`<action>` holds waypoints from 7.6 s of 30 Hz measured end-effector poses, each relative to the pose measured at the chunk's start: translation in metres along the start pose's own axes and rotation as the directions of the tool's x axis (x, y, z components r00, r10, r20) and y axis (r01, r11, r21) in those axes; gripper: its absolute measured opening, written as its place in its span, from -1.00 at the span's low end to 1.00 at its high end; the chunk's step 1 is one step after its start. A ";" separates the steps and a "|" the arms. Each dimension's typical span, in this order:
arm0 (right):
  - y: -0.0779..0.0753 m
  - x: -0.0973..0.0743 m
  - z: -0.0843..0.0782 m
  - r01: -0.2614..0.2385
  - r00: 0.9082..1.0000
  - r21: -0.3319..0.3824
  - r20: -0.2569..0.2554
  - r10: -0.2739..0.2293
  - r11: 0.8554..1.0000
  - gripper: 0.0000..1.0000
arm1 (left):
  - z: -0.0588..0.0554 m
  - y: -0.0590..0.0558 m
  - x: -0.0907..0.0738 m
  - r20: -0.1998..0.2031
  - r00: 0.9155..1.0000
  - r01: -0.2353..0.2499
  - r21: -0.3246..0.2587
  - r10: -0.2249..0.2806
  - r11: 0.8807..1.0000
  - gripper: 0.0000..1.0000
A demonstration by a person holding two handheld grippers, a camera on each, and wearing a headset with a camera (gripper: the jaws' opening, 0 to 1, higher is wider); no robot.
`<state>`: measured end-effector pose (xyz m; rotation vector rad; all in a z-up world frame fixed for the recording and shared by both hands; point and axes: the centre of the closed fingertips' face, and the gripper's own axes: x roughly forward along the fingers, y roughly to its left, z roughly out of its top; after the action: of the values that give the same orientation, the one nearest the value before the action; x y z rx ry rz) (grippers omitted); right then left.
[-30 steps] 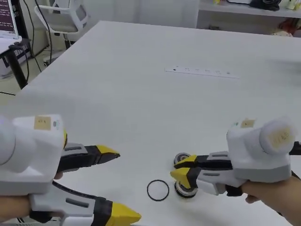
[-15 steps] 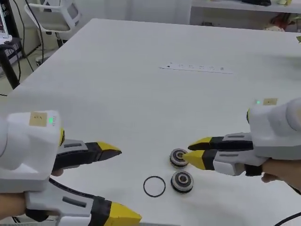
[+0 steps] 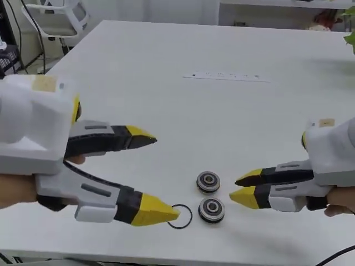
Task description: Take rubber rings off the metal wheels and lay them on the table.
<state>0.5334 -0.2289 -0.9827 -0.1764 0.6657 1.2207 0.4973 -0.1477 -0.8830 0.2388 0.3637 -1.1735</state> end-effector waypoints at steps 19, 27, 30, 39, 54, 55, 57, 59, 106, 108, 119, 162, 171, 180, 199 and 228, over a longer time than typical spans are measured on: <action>0.015 0.016 -0.027 -0.078 0.992 -0.066 -0.109 0.070 0.995 -0.48 | 0.011 -0.012 0.083 -0.059 0.987 0.155 0.121 -0.149 0.980 0.33; 0.014 0.017 -0.029 -0.076 0.991 -0.064 -0.117 0.068 0.995 -0.50 | -0.007 -0.003 0.097 -0.026 0.994 0.107 0.098 -0.105 0.989 0.15; 0.015 0.018 -0.029 -0.081 0.991 -0.060 -0.113 0.074 0.995 -0.51 | -0.022 -0.001 0.094 -0.030 0.995 0.092 0.075 -0.090 0.993 0.08; 0.015 0.024 -0.035 -0.070 0.989 -0.082 -0.139 0.059 0.994 -0.52 | -0.059 0.002 0.098 -0.108 0.992 0.076 0.054 -0.070 0.996 -0.25; 0.018 0.027 -0.032 -0.076 0.989 -0.101 -0.131 0.063 0.992 -0.56 | -0.080 -0.003 0.114 -0.186 0.980 0.081 0.043 -0.072 0.996 -0.66; 0.018 0.027 -0.032 -0.076 0.990 -0.101 -0.130 0.063 0.992 -0.56 | -0.081 -0.004 0.114 -0.183 0.980 0.084 0.021 -0.079 0.996 -0.68; 0.017 0.027 -0.032 -0.072 0.990 -0.104 -0.126 0.059 0.992 -0.57 | -0.081 -0.003 0.113 -0.172 0.982 0.081 0.011 -0.078 0.997 -0.70; 0.016 0.027 -0.031 -0.067 0.991 -0.105 -0.124 0.053 0.992 -0.58 | -0.081 -0.003 0.113 -0.164 0.983 0.089 0.023 -0.084 0.996 -0.71; 0.003 0.022 -0.019 0.017 0.996 0.265 -0.094 0.008 0.964 -1.00 | -0.083 -0.002 0.109 -0.163 0.983 0.094 0.051 -0.084 0.994 -0.72; 0.007 0.023 -0.018 0.010 0.996 0.275 -0.084 0.014 0.961 -1.00 | -0.083 -0.002 0.109 -0.170 0.982 0.093 0.051 -0.083 0.994 -0.73; 0.013 0.023 -0.012 0.004 0.997 0.298 -0.074 0.019 0.954 -1.00 | -0.083 -0.001 0.109 -0.181 0.980 0.092 0.067 -0.079 0.993 -0.74; 0.011 0.018 -0.008 -0.019 0.998 0.401 -0.042 0.039 0.916 -1.00 | -0.040 -0.005 0.087 -0.096 0.989 0.112 -0.016 -0.113 0.994 -0.23; 0.008 0.013 -0.006 -0.017 0.999 0.375 -0.041 0.035 0.927 -1.00 | -0.026 -0.003 0.063 -0.151 0.984 0.113 0.138 -0.092 0.984 -0.06; 0.001 0.006 0.001 -0.012 1.000 0.405 -0.005 0.016 0.914 -1.00 | -0.034 0.000 0.018 -0.148 0.989 0.039 0.110 -0.022 0.993 0.13; 0.001 -0.002 0.029 -0.032 0.995 0.408 0.096 -0.008 0.912 -1.00 | -0.056 0.005 -0.027 -0.018 0.985 -0.171 -0.115 0.170 0.979 0.60; 0.049 0.046 0.016 -0.108 0.994 0.228 0.007 0.110 0.968 -1.00 | -0.072 -0.010 -0.018 -0.060 0.990 -0.140 -0.188 0.131 0.972 0.76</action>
<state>0.5034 -0.1672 -0.9850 0.0492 0.8237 1.2384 0.4713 -0.1097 -0.9421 0.1216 0.4918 -0.9919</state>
